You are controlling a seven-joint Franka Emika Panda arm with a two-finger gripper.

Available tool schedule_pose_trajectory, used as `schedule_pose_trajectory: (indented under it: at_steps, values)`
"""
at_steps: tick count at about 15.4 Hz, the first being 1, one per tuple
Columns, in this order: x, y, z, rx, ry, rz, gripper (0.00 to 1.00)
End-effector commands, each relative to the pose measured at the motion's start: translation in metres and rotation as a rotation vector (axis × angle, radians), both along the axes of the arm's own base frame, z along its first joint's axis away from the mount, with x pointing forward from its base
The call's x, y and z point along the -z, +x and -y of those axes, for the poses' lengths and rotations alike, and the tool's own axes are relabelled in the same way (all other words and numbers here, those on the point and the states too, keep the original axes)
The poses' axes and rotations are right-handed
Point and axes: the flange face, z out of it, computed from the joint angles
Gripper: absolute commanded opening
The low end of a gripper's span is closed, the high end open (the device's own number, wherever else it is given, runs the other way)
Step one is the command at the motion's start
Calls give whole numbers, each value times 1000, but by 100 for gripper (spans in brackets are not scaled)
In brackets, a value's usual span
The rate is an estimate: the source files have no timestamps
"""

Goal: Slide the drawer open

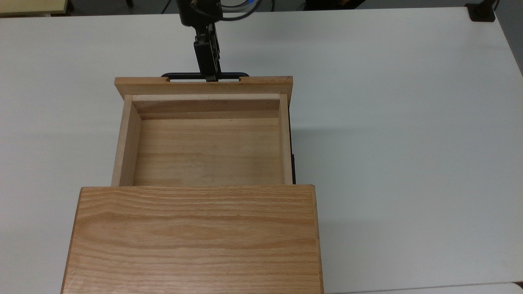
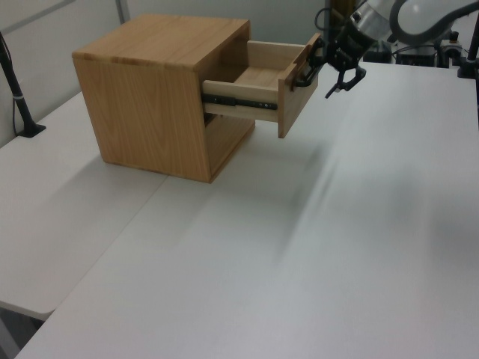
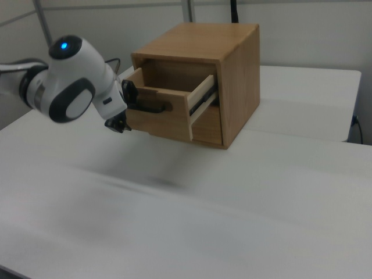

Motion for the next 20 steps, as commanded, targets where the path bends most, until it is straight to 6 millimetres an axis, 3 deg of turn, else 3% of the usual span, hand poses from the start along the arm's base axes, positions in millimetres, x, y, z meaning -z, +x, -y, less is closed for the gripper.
schedule_pose_trajectory:
  at_steps: [1, 4, 8, 12, 16, 20]
  values:
    - [-72, 4, 6, -18, 56, -31, 100]
    - [-105, 5, 6, -42, 54, -48, 100]
    - [-130, -3, 3, -167, -32, -133, 100]
    - [-148, -23, -11, -570, -205, -233, 100]
    - [-148, -41, -22, -992, -330, -296, 100]
    - [-143, -62, -52, -1458, -588, -455, 100]
